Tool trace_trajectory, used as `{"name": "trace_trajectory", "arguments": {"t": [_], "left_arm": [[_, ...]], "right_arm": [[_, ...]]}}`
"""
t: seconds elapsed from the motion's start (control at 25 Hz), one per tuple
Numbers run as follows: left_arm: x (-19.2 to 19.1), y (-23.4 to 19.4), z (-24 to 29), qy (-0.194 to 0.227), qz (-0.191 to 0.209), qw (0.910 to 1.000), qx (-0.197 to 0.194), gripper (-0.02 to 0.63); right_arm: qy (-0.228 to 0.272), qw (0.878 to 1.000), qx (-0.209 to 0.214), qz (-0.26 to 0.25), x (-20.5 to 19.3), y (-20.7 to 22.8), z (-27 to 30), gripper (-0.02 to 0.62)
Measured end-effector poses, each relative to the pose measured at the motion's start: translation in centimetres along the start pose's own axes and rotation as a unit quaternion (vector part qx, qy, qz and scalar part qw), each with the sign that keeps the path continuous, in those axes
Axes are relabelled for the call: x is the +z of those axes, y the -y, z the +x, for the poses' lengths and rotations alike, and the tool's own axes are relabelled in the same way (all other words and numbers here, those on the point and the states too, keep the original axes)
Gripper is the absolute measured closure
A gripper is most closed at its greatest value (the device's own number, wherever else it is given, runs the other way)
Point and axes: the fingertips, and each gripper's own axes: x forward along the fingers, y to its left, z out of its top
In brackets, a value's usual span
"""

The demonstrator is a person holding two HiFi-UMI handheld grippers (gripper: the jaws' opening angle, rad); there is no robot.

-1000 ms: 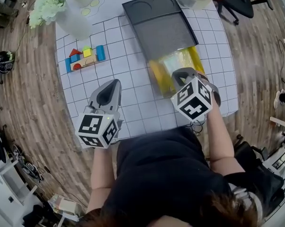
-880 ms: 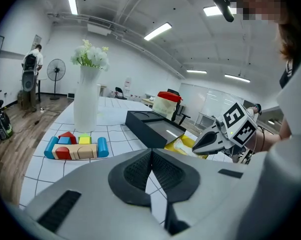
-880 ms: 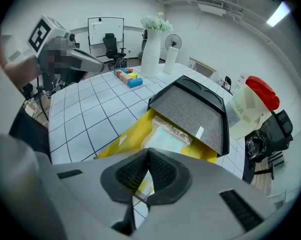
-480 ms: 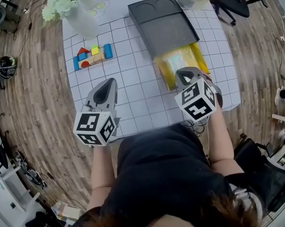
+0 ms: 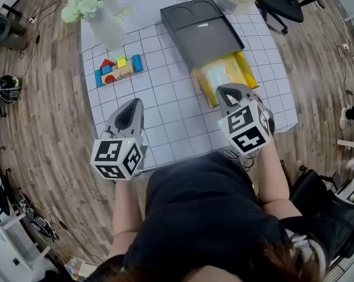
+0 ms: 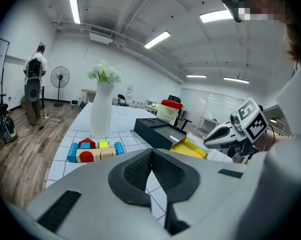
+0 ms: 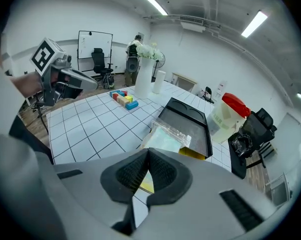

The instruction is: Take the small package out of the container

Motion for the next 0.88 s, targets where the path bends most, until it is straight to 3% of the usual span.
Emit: {"name": "trace_trajectory", "arguments": {"t": [0.88], "left_arm": [[-0.2, 0.7, -2.1, 0.008, 0.01, 0.9999, 0.001, 0.58]], "right_arm": [[0.032, 0.999, -0.006, 0.008, 0.6, -1.7, -2.3, 0.581]]}}
